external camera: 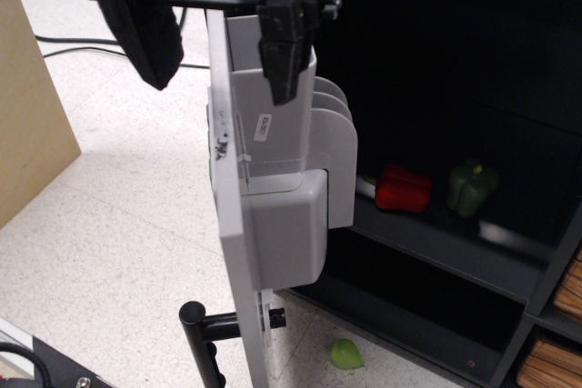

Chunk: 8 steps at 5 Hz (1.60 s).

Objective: Close fridge

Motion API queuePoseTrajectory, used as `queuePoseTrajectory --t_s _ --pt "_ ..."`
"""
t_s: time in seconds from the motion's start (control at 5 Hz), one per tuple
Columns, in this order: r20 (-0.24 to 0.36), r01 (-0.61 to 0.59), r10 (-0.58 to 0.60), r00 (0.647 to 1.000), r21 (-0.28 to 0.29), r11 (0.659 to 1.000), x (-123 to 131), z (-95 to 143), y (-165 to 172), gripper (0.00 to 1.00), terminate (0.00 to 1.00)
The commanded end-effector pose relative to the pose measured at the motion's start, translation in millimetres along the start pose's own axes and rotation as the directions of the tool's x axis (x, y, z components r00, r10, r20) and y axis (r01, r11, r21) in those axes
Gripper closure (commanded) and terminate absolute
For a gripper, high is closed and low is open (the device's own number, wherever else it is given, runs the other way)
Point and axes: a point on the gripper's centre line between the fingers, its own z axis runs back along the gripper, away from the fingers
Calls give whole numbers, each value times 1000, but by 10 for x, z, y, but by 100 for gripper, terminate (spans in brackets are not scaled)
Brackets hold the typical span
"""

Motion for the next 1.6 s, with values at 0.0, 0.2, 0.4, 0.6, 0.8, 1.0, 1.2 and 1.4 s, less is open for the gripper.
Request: queuePoseTrajectory --t_s 0.0,0.2,0.4,0.6,0.8,1.0,1.2,1.4 --pt "0 0 0 1000 0 1000 0 0 0 0 0" --pt "-8 -117 117 993 53 992 -5 -39 72 0 0" --pt "20 -178 177 984 86 980 31 -124 101 0 0" --pt "-4 -222 224 975 91 971 113 -275 29 0 0" --pt "-21 -255 257 966 61 965 198 -396 -97 0 0" --pt "1 -264 264 965 17 964 472 -413 -301 0 0" --pt "-28 -277 276 961 -32 960 643 -273 -498 0 0" --pt "-26 -295 294 955 -53 954 829 -167 -679 0 0"
